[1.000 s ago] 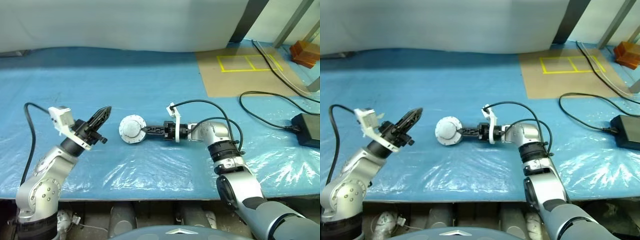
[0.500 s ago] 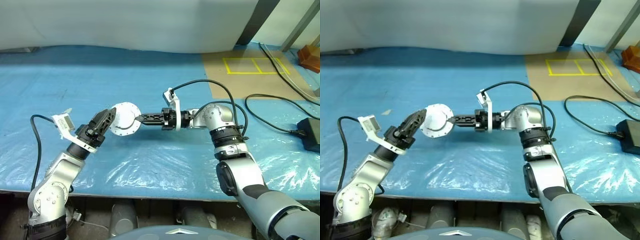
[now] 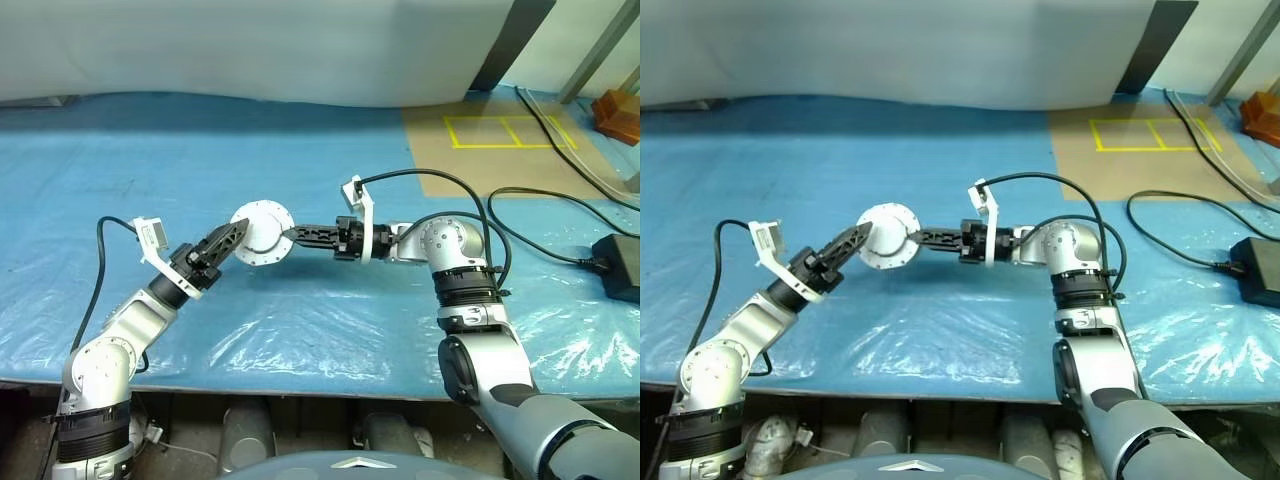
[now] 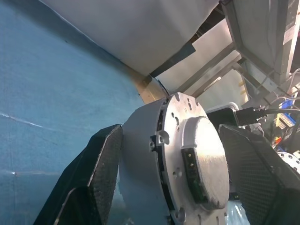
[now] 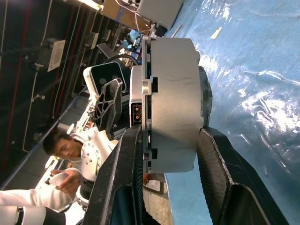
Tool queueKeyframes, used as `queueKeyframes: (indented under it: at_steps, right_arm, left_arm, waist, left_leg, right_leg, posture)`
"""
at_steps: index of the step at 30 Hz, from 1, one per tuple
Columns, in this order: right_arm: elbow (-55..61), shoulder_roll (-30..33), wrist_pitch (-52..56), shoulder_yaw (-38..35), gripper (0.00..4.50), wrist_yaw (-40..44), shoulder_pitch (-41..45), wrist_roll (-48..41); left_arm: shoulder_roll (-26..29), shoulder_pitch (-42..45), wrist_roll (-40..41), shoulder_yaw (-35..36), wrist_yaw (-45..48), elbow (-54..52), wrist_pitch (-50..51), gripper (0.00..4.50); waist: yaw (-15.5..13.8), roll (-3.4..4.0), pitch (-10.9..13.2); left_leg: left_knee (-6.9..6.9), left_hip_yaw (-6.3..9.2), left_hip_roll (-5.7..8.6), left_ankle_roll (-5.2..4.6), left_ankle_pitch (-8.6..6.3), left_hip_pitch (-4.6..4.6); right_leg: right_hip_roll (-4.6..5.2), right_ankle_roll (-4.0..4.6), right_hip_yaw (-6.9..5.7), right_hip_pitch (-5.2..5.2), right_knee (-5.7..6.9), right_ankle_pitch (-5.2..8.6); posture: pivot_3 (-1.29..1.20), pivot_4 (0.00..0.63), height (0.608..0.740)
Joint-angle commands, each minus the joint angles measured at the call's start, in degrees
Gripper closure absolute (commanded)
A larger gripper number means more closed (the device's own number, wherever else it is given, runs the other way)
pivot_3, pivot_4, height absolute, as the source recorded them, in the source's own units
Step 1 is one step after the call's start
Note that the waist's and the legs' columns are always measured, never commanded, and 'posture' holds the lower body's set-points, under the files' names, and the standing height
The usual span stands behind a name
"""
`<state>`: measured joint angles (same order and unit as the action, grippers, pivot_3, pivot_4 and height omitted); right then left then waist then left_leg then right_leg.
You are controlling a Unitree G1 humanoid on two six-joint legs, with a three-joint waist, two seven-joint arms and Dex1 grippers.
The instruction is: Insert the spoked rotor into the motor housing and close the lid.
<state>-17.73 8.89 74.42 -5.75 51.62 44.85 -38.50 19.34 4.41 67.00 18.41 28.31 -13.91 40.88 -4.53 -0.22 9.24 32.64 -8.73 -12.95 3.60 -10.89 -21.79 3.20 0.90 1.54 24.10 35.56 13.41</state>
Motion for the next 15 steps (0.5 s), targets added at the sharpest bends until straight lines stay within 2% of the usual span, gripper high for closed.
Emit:
queueKeyframes:
  at_steps: [1, 6, 15]
  right_arm:
    - [5.59, -0.07, -3.56, -0.14, 3.23, 3.28, -0.18, -3.78]
    - [6.75, 0.19, -4.17, 0.46, 3.23, 3.62, -0.83, -4.18]
    - [5.44, 1.13, -4.46, 1.39, 3.23, 4.28, -0.47, -4.90]
  left_arm:
    - [0.80, 0.46, 4.15, 2.38, -1.55, -0.06, 2.02, 1.07]
    - [-0.70, 0.77, 8.71, 2.27, -4.80, -1.57, 3.70, 1.07]
    - [-7.99, 3.91, 12.90, -3.08, -10.07, -4.32, 4.53, 1.07]
  waist:
    - [0.06, 0.00, 0.00]
    - [0.05, 0.00, 0.00]
    - [0.04, -0.03, 0.00]
  left_leg:
    - [0.01, 0.00, 0.00, 0.00, 0.00, 0.00]
    - [0.06, 0.02, 0.01, 0.00, 0.00, 0.00]
    - [0.14, 0.05, 0.06, -0.01, 0.00, -0.04]
  right_leg:
    - [0.00, 0.00, 0.00, 0.00, 0.01, 0.00]
    - [0.01, 0.00, 0.01, 0.00, 0.06, 0.00]
    - [0.07, -0.01, 0.01, -0.02, 0.09, -0.01]
  posture:
    - [0.00, 0.150, 0.740]
    - [0.00, 0.150, 0.740]
    - [0.00, 0.150, 0.740]
